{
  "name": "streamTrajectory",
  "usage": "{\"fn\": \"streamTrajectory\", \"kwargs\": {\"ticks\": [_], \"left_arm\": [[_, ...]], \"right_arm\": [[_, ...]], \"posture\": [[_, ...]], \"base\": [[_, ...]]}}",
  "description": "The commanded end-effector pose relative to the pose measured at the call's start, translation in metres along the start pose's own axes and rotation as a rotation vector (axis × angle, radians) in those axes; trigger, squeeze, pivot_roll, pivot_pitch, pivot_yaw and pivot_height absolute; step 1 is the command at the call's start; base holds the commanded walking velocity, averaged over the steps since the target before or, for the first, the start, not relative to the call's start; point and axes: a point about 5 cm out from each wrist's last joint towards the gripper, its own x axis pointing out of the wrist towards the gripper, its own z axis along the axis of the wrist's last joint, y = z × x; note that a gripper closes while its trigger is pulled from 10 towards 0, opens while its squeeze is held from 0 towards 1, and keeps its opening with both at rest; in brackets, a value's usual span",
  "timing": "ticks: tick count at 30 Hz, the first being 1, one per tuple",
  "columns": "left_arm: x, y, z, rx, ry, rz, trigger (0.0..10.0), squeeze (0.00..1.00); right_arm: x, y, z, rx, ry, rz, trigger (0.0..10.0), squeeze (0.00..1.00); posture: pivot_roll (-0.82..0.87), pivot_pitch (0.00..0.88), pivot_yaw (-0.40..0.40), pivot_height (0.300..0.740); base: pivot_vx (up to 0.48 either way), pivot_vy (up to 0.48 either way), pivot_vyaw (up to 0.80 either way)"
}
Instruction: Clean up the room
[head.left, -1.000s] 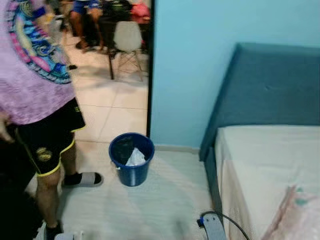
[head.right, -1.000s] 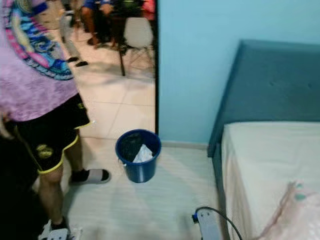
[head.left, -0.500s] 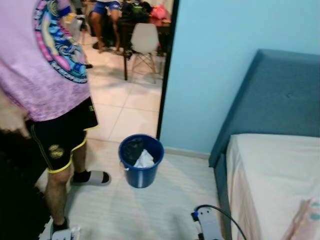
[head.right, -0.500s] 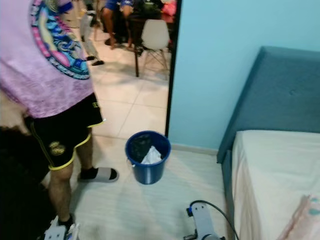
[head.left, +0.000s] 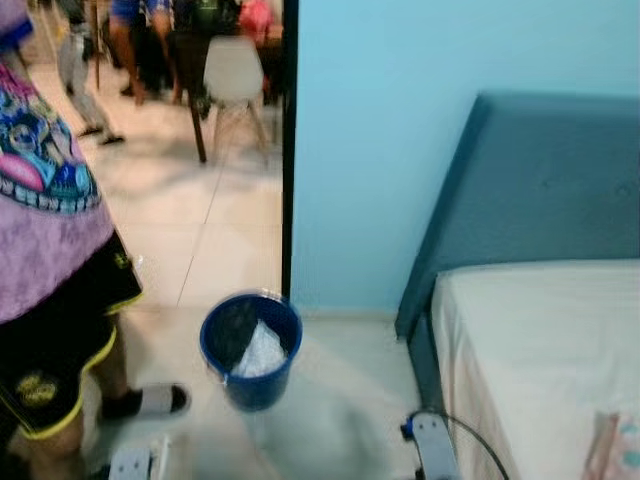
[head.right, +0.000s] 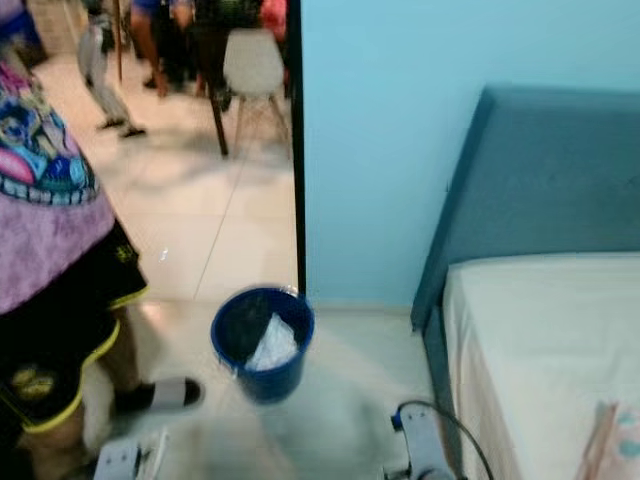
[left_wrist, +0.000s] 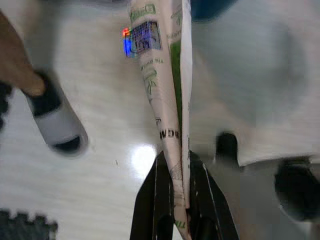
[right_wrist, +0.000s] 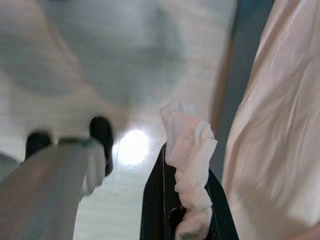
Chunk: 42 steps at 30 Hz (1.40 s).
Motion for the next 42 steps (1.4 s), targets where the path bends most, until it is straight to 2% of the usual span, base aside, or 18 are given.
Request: {"fn": "streamTrajectory", "kwargs": {"ticks": [1, 6, 22, 29, 33, 42], "left_arm": [[-0.001, 0.0, -0.004, -0.002, 0.016, 0.0, 10.0, 0.0], [-0.001, -0.001, -0.004, -0.009, 0.011, -0.004, 10.0, 0.0], [-0.001, -0.003, -0.002, -0.027, -0.008, -0.047, 10.0, 0.0], [-0.001, -0.007, -0.002, -0.042, -0.004, -0.106, 10.0, 0.0], [-0.001, -0.012, -0.004, -0.062, 0.013, -0.188, 10.0, 0.0], [-0.001, -0.012, -0.002, -0.027, 0.005, -0.196, 10.0, 0.0]], "right_arm": [[0.0, 0.005, -0.006, 0.016, 0.022, 0.011, 10.0, 0.0], [0.0, 0.005, -0.005, 0.017, 0.018, 0.008, 10.0, 0.0], [0.0, 0.007, -0.005, 0.008, 0.016, 0.008, 10.0, 0.0], [0.0, 0.006, -0.005, 0.006, 0.017, 0.005, 10.0, 0.0], [-0.001, 0.004, -0.008, 0.003, 0.025, 0.0, 10.0, 0.0], [-0.001, 0.002, -0.01, 0.004, 0.03, -0.006, 10.0, 0.0]], "posture": [[0.02, 0.061, -0.075, 0.74], [0.02, 0.062, -0.075, 0.74], [0.0, 0.063, -0.069, 0.74], [0.0, 0.065, -0.071, 0.74], [-0.01, 0.066, -0.071, 0.74], [-0.03, 0.068, -0.071, 0.74]], "base": [[0.48, 0.0, -0.8], [0.48, 0.0, -0.8], [0.44, 0.0, 0.0], [0.0, 0.0, 0.0], [0.0, 0.0, 0.0], [0.0, 0.0, 0.0]]}}
